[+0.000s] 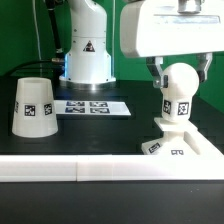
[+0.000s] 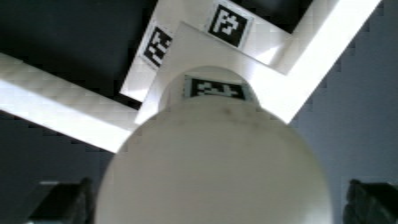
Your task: Assemble lamp
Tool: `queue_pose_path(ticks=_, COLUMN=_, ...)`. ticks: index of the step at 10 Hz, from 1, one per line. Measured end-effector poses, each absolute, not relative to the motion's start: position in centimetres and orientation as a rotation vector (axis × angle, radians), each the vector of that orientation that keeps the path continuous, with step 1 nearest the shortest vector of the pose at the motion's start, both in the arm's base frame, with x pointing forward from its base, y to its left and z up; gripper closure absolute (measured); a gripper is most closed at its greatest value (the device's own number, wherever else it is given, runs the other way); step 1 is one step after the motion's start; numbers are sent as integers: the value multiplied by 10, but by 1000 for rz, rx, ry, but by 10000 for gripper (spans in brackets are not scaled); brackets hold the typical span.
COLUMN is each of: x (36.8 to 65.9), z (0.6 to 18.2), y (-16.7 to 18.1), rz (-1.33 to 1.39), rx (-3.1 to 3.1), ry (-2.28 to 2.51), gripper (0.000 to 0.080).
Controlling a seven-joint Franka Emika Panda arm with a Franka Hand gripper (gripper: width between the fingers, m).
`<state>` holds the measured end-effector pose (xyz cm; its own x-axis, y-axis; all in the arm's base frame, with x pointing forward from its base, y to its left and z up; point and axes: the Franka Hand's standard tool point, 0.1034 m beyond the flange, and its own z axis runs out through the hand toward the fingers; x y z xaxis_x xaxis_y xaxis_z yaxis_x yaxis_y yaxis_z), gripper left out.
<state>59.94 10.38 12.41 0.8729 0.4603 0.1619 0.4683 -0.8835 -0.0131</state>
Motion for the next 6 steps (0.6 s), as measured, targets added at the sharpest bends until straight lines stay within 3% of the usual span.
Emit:
queue_pose_path(ticks=4, x=599, z=122, y=101, rz=-250, rx=-2993, ry=-738, gripper=123)
queue_pose_path(ticks=5, x=599, z=122, y=101, rz=-250, rx=-2993, ry=-737, gripper=223)
queue_pose_path(ticks=6, x=599, z=122, y=101, rz=-250, rx=-2993, ry=-737, gripper=223)
